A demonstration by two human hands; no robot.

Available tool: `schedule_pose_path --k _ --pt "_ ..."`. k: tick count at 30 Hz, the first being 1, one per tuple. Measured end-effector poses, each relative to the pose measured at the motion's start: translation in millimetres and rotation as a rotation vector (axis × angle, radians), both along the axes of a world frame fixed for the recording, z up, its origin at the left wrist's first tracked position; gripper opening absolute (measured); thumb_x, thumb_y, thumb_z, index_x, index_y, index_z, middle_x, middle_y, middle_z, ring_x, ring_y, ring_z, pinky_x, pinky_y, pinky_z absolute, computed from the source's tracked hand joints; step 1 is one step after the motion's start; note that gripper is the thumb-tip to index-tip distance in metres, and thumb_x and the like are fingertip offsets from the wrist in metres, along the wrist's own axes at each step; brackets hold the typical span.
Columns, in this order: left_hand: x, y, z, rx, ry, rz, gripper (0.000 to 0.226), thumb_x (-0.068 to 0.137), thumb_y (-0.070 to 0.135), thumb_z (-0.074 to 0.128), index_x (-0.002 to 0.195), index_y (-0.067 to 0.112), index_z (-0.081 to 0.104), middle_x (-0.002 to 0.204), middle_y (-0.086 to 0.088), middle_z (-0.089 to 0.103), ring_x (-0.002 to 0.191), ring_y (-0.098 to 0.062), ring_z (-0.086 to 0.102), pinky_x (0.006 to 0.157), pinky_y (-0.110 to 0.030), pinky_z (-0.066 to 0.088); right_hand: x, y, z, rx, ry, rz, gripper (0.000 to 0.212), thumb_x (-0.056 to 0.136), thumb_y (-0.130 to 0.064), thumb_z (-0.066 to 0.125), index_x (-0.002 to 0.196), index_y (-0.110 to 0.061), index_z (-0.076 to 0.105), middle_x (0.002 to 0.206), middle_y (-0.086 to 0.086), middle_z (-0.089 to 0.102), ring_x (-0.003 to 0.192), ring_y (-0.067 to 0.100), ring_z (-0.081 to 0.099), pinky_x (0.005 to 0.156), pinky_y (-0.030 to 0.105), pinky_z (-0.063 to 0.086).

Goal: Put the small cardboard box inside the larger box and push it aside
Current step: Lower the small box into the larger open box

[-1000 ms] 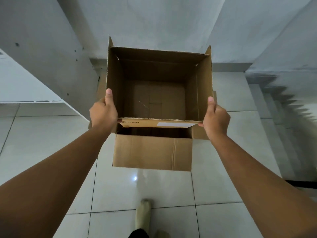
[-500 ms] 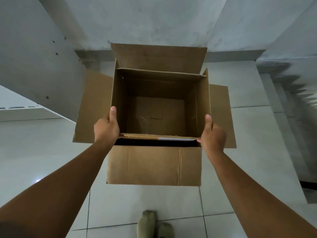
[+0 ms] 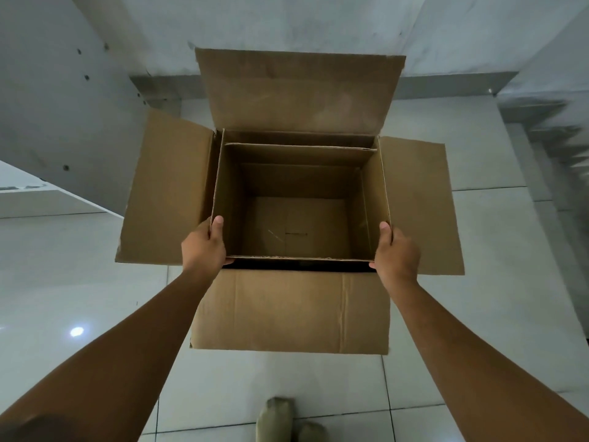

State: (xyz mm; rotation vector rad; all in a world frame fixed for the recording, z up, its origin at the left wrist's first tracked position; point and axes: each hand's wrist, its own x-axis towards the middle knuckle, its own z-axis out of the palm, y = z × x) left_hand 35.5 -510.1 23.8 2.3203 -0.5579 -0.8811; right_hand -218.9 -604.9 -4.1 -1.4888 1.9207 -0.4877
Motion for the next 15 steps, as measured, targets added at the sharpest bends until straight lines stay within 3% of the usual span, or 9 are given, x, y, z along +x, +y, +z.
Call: schedule_pose_path --k 3,5,7,10,13,15 --pt "6 6 -7 0.004 0.013 -0.009 0.041 0.098 0.033 0.040 0.127 0.008 0.055 0.102 -0.019 0.066 0.098 -0.031 0.064 0.093 -0.049 0.053 -6 0 -2 -0.009 0.045 0.050 0.033 0.100 -0.026 0.036 0.080 -0.011 0.057 0.058 -0.005 0.044 0.056 0.008 0.047 0.051 0.022 0.035" --pt "8 14 -7 0.028 0.024 0.001 0.036 0.097 0.033 0.042 0.113 0.008 0.062 0.091 -0.011 0.065 0.089 -0.027 0.063 0.091 -0.049 0.054 -12 4 -2 -0.012 0.051 0.082 0.033 0.099 -0.022 0.039 0.082 -0.006 0.062 0.058 -0.005 0.044 0.056 0.010 0.044 0.049 0.018 0.031" --pt "7 24 -7 0.040 0.027 0.005 0.039 0.097 0.033 0.043 0.121 0.006 0.060 0.089 -0.007 0.064 0.089 -0.026 0.063 0.092 -0.049 0.054 -17 10 -2 -0.021 0.050 0.105 0.032 0.098 -0.020 0.041 0.083 -0.002 0.063 0.063 0.001 0.051 0.063 0.016 0.049 0.052 0.017 0.032" --pt "3 43 -7 0.062 -0.040 -0.019 0.040 0.096 0.033 0.044 0.125 0.009 0.057 0.116 -0.015 0.067 0.105 -0.033 0.064 0.096 -0.046 0.051 -28 24 -2 -0.074 0.124 0.129 0.028 0.096 -0.022 0.046 0.103 -0.002 0.066 0.096 0.015 0.066 0.087 0.022 0.058 0.071 0.022 0.041" --pt "0 61 -11 0.053 -0.199 -0.030 0.035 0.094 0.026 0.050 0.121 0.006 0.058 0.124 -0.018 0.061 0.115 -0.033 0.056 0.091 -0.037 0.043 -40 36 -7 -0.119 0.259 0.172 0.034 0.093 -0.027 0.053 0.118 -0.005 0.059 0.118 0.018 0.061 0.108 0.030 0.054 0.085 0.033 0.046" --pt "-3 71 -17 0.064 -0.315 -0.073 0.038 0.091 0.027 0.055 0.122 0.007 0.055 0.135 -0.019 0.050 0.125 -0.035 0.044 0.098 -0.042 0.040 -48 40 -14 -0.091 0.364 0.222 0.048 0.090 -0.035 0.056 0.129 -0.007 0.050 0.133 0.019 0.053 0.122 0.034 0.048 0.097 0.041 0.045"
